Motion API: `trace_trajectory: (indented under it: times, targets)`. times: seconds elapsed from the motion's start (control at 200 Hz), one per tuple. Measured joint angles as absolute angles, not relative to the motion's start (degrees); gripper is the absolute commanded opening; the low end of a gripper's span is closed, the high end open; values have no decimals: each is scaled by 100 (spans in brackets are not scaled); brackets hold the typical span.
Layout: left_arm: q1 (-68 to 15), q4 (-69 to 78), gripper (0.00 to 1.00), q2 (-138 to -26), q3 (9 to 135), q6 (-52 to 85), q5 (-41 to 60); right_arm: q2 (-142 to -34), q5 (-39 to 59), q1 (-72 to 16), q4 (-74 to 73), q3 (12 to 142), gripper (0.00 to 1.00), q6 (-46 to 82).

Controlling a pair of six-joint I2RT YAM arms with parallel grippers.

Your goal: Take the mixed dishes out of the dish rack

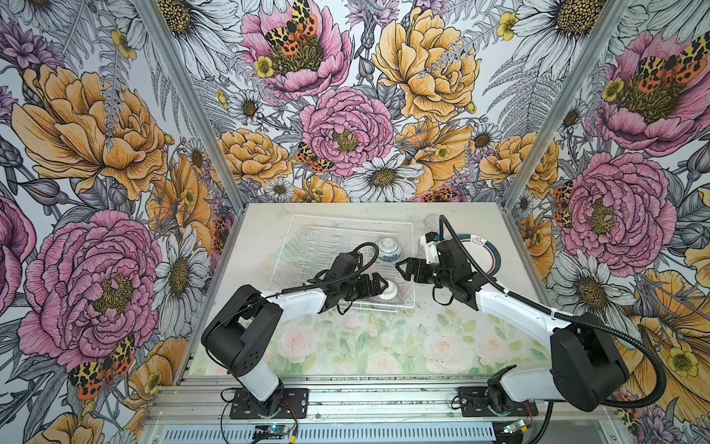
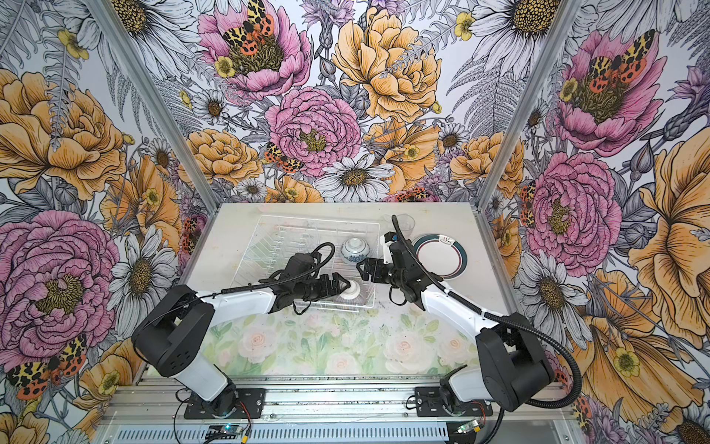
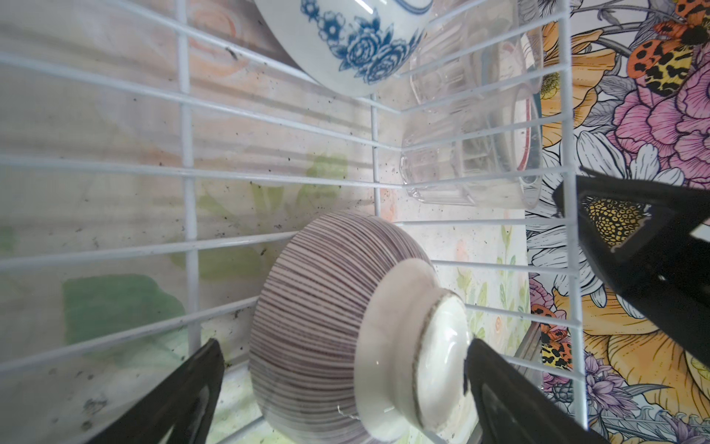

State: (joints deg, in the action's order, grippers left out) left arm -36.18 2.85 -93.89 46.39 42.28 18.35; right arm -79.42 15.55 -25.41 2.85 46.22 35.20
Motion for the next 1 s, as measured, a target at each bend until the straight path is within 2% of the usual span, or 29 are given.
trace_trajectory:
  times: [0.245, 0.535, 0.996]
  targets:
    - [-3468, 952, 99, -9616, 4525, 4637, 2202, -7942, 1597, -2377, 93, 4460, 86, 3732]
    - [-3437, 1649, 99, -9883, 4484, 4989, 2602, -8066, 1726, -2342, -27, 4425, 79, 3907]
    - [-3356, 3323, 99, -10149, 4029, 6198, 3039, -8237, 1767, -2342, -121, 4392, 71, 3988]
